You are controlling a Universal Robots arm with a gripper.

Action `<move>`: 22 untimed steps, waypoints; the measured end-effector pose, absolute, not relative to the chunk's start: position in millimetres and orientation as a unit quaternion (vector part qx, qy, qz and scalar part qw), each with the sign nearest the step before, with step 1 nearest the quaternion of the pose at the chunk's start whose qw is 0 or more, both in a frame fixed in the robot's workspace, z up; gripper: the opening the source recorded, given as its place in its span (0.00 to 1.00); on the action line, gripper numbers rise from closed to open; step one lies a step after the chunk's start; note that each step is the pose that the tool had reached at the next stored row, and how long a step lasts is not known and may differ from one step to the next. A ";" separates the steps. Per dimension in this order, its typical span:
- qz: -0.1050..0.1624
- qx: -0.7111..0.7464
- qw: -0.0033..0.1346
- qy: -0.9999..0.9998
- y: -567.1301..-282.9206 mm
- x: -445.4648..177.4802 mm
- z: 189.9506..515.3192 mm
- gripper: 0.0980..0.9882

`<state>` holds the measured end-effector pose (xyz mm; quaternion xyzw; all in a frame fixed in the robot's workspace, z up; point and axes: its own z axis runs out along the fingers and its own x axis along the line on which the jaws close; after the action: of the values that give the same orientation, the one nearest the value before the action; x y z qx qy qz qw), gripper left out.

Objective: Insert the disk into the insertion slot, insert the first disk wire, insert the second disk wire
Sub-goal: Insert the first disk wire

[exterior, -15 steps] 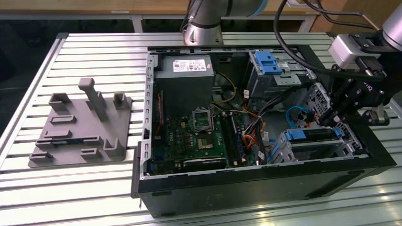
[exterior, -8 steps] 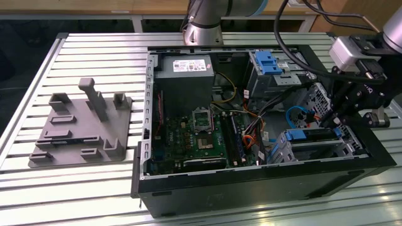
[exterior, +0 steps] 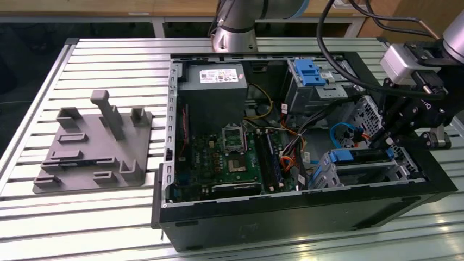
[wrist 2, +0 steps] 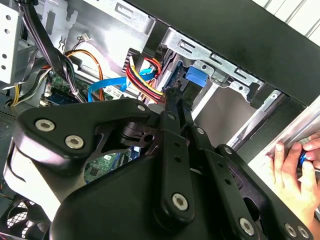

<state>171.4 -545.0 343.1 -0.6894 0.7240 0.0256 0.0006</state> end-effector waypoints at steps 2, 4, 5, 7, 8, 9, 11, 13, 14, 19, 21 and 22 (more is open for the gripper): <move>0.026 -0.689 0.001 0.724 -545.0 171.4 343.1 0.07; 0.026 -0.690 0.001 0.724 -545.0 171.4 343.1 0.07; 0.026 -0.690 0.001 0.723 -545.0 171.4 343.0 0.07; 0.026 -0.691 0.001 0.722 -545.0 171.4 342.9 0.07; 0.026 -0.692 0.001 0.722 -545.0 171.4 342.8 0.07; 0.026 -0.692 0.001 0.721 -545.1 171.4 342.8 0.07; 0.026 -0.693 0.001 0.720 -545.2 171.4 342.6 0.07; 0.026 -0.695 0.001 0.719 -545.3 171.4 342.4 0.07; 0.026 -0.695 0.000 0.718 -545.5 171.4 342.4 0.07; 0.026 -0.699 0.000 0.715 -545.7 171.5 342.1 0.07; 0.026 -0.700 0.000 0.714 -545.8 171.6 341.9 0.07; 0.026 -0.701 0.000 0.713 -545.8 171.6 341.7 0.07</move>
<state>171.6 -545.8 341.7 -0.7008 0.7129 0.0257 0.0003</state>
